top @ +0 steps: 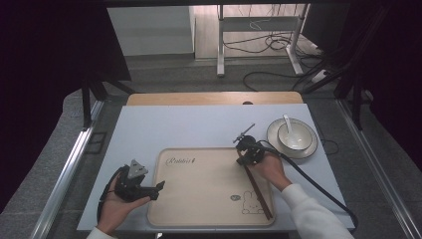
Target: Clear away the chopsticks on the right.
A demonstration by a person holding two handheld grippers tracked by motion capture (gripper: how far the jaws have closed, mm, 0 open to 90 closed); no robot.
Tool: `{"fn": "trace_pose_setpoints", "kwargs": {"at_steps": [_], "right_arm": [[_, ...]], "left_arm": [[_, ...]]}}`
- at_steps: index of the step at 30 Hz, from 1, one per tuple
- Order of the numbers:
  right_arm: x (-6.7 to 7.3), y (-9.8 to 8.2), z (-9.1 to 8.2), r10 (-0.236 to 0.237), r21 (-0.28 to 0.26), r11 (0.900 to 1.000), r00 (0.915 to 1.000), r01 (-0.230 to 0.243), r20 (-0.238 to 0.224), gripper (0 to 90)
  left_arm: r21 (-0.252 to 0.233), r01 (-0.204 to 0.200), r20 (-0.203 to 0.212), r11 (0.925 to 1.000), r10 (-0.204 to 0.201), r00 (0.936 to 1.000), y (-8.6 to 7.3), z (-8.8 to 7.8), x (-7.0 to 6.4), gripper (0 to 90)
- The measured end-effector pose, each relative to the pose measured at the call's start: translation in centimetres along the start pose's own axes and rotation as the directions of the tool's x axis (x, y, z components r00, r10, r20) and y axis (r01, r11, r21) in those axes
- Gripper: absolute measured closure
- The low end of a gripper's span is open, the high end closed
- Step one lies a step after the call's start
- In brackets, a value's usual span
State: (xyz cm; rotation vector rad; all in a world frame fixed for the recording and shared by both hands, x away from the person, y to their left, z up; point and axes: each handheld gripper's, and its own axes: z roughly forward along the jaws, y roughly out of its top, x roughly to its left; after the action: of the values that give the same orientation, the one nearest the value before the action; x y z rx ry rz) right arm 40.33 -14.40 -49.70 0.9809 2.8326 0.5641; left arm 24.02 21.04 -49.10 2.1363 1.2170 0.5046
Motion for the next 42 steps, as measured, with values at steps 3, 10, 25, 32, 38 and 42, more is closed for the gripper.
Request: {"fn": "trace_pose_setpoints", "kwargs": {"at_steps": [3,10,25,32,38,42], "right_arm": [[-0.8,-1.2,-0.7,0.021,0.012,1.000,0.9993,-0.021,0.030,89.3],[-2.1,-3.1,-1.5,0.064,-0.002,0.998,0.9975,-0.064,0.030,89.3],[0.0,-5.2,-5.0,-0.046,-0.162,0.986,0.9989,0.047,0.012,89.2],[1.0,-9.6,-9.5,-0.037,-0.332,0.943,0.9993,0.032,-0.009,89.2],[0.9,-13.8,-10.9,0.017,-0.383,0.923,0.9987,-0.034,-0.048,89.1],[0.8,-16.3,-10.6,0.064,-0.379,0.921,0.9952,-0.087,-0.073,75.0]], "left_arm": [[0.000,-0.002,-0.001,1.0000,0.002,1.0000,0.0,0.0,0.0,13.2],[0.001,-0.002,-0.001,1.0000,0.002,1.0000,0.0,0.0,-0.1,13.2],[-0.008,0.001,-0.005,1.0000,-0.001,1.0000,0.2,0.1,-0.1,13.2],[-0.013,0.005,-0.010,0.9999,-0.005,0.9999,0.1,-0.1,-0.2,13.2],[-0.015,0.000,-0.014,0.9999,-0.001,0.9999,0.2,-0.1,-0.4,13.2],[-0.013,0.001,-0.016,0.9999,-0.001,0.9999,0.2,0.0,-0.4,13.2]]}}
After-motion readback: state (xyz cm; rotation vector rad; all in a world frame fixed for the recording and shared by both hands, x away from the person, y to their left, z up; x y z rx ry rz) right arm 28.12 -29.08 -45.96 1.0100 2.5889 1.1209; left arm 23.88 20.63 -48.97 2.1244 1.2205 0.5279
